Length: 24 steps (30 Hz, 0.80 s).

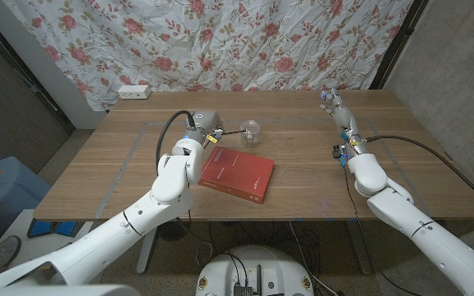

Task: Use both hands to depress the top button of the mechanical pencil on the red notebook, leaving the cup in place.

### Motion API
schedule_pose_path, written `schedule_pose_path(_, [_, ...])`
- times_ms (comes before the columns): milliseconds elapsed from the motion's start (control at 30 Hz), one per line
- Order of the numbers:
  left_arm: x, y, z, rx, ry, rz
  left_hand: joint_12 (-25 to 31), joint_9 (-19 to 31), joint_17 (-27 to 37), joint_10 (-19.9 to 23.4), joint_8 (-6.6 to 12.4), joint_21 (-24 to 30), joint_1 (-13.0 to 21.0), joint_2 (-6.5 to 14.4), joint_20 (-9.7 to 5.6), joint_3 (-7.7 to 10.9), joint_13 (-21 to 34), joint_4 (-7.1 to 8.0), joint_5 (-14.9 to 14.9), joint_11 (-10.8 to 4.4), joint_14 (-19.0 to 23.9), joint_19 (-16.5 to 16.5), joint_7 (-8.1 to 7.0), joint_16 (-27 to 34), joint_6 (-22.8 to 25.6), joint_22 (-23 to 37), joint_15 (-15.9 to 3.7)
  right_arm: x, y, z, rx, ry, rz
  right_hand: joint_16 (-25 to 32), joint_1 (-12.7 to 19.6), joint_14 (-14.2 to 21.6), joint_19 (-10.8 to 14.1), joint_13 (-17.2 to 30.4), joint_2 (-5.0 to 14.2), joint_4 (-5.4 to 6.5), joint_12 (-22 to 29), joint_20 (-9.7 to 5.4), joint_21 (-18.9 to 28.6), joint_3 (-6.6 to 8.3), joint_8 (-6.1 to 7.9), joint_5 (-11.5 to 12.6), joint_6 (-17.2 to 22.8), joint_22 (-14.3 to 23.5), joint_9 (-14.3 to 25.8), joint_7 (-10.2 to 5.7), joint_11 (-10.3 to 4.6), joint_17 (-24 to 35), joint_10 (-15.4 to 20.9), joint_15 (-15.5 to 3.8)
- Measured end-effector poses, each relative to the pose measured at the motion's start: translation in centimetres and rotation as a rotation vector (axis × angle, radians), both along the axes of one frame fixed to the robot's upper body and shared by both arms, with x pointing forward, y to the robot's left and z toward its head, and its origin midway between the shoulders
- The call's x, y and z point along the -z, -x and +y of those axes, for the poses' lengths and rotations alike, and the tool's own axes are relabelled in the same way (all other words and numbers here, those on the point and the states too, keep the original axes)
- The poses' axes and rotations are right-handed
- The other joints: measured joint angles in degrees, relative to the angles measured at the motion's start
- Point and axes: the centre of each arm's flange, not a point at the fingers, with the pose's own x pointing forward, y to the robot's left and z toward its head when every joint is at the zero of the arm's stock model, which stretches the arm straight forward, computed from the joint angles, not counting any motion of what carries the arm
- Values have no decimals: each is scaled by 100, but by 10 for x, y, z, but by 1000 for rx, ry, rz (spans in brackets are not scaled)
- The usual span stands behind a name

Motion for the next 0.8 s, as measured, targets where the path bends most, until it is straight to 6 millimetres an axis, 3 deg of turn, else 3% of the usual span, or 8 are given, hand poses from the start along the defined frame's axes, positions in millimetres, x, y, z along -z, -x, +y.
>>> schedule_pose_path(233, [-1, 1, -5, 14, 56, -4, -5, -1, 0, 0, -1, 21, 1, 1, -30, -25, 0, 22, 0, 0, 116, 30, 0, 26, 0, 0, -3, 2, 8, 5, 15, 33, -30, 0, 0, 19, 0, 0, 0, -26, 0, 0, 0, 26, 21, 0, 93, 0, 0, -96, -51, 1, 50, -19])
schedule_pose_path(333, [-1, 1, -4, 14, 71, -3, -16, -1, -1, 0, -1, 21, 1, 0, -9, -31, 2, 16, 0, 0, 133, 52, 0, 26, 0, -1, -10, 4, 9, 6, 14, 36, -30, 0, 2, -5, -27, 0, 0, -32, 0, 26, 0, 31, 21, 0, 75, 0, 0, -258, -69, -9, 72, -39])
schedule_pose_path(567, [-1, 3, -15, 38, 125, -2, -17, -3, -1, 0, -1, 21, 8, -6, -31, -31, 27, 16, -1, 0, 176, 92, 0, 26, 0, 0, -9, 6, 20, 10, 43, 88, -71, 0, 115, -138, -116, 0, -7, -48, 0, 72, 0, 79, -3, 0, 5, 0, 0, -566, 45, -25, 79, 33])
schedule_pose_path(700, [0, 4, -18, 40, 151, -2, -19, -3, -1, 0, -2, 42, 8, -7, -10, -55, 30, 40, -1, 0, 186, 112, 0, 26, -1, -1, -20, 7, 25, 11, 53, 110, -86, 0, 114, -80, -114, 13, -7, -72, 0, 74, 0, 102, -47, 0, -231, 5, 0, -802, 85, -12, 120, 89])
schedule_pose_path(800, [1, 5, -19, 39, 165, -2, 1, -4, -1, 0, -2, 42, 7, -7, -11, -55, 31, 40, -11, 0, 205, 112, 13, 26, 12, -1, 0, 8, 28, 12, 57, 122, -93, 30, 114, -1, -17, 12, -7, -96, 10, 170, 23, 126, -91, 0, -391, 30, 0, -962, 149, -12, 184, 169])
